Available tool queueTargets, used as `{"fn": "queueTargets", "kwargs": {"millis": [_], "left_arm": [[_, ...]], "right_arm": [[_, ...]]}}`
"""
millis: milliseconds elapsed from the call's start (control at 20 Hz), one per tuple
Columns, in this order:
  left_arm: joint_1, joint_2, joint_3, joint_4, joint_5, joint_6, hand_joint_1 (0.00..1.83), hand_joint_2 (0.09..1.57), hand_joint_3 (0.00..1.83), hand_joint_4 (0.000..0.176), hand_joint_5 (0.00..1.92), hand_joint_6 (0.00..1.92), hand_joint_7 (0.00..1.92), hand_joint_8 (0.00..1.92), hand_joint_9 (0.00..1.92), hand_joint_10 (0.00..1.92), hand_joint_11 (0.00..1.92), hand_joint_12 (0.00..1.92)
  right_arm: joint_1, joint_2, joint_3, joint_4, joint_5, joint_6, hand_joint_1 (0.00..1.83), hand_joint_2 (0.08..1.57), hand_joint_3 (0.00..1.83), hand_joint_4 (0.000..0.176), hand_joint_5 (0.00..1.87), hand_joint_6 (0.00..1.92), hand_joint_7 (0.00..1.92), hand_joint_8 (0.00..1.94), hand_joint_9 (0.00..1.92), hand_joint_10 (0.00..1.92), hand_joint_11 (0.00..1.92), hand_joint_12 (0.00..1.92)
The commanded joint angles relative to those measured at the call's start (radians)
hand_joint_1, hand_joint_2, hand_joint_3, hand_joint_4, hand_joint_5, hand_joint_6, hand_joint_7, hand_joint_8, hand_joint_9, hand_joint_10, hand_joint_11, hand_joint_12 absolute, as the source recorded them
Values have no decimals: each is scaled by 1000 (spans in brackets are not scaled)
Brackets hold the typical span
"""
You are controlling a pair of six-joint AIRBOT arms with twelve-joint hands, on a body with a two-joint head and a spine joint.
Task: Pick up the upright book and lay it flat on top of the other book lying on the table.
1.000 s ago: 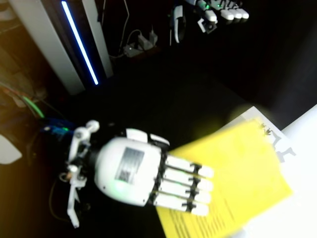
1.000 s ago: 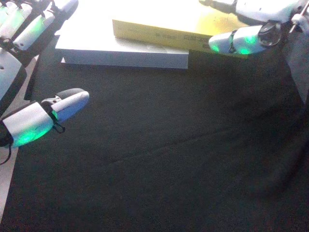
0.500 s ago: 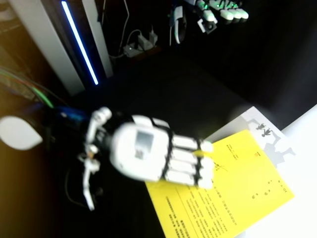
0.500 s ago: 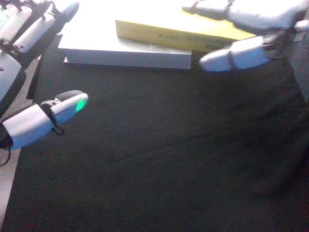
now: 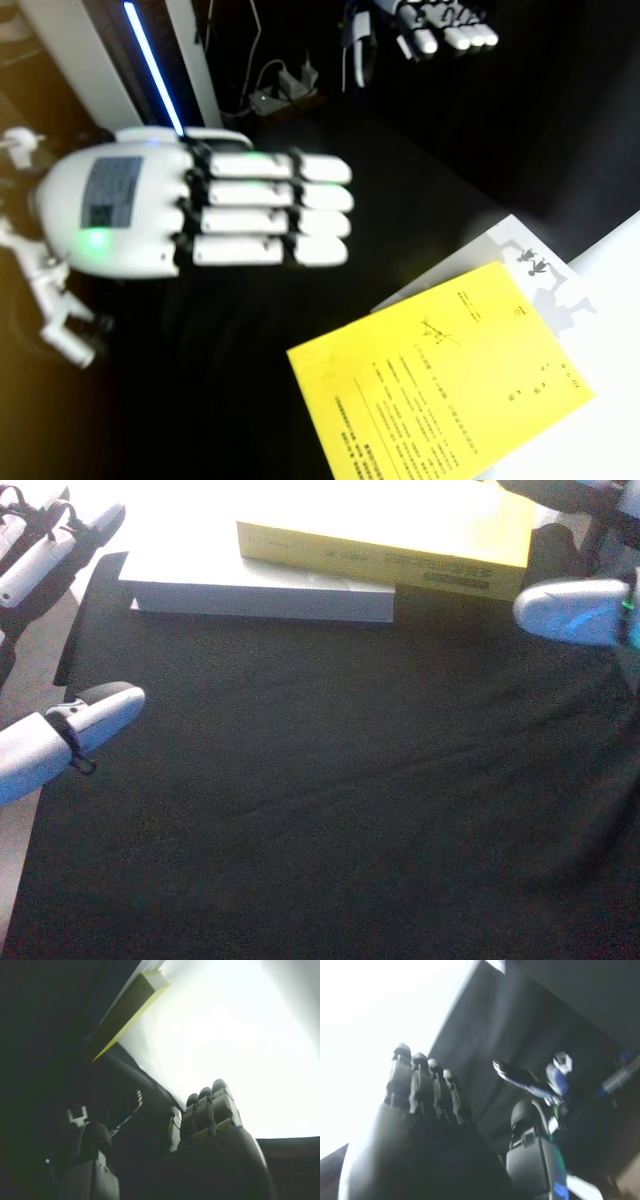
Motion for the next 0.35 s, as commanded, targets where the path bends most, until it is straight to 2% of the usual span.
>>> {"fn": "queueTargets", "kwargs": {"millis": [0,100,150,200,250,300], "left_arm": [[-4,8,1,20,-136,-4,400,1171,0,176,0,0,0,0,0,0,0,0],[-4,13,1,20,-137,-4,410,1191,4,169,0,0,0,0,0,0,0,0],[-4,17,1,20,-137,-4,397,1191,4,175,0,0,0,0,0,0,0,0],[-4,21,0,20,-137,-4,337,1196,5,157,0,0,0,0,0,0,0,0],[-4,25,1,20,-141,-4,379,1192,2,146,0,0,0,0,0,0,29,13],[-4,29,0,20,-148,-5,379,1192,2,146,0,0,0,0,0,0,29,13]], "right_arm": [[-3,22,0,97,176,4,212,1254,18,0,0,0,0,0,0,0,0,0],[-97,55,-27,185,278,4,238,1267,22,0,0,0,0,0,0,0,0,0],[-147,66,-37,231,337,4,282,1290,29,0,0,0,0,0,0,0,14,7],[-188,72,-46,271,390,4,374,1299,30,0,0,0,0,0,0,0,13,12],[-221,73,-50,311,446,4,301,1306,0,0,0,0,0,0,0,0,2,460],[-242,73,-52,333,476,4,301,1306,0,0,0,0,0,0,0,0,2,460]]}}
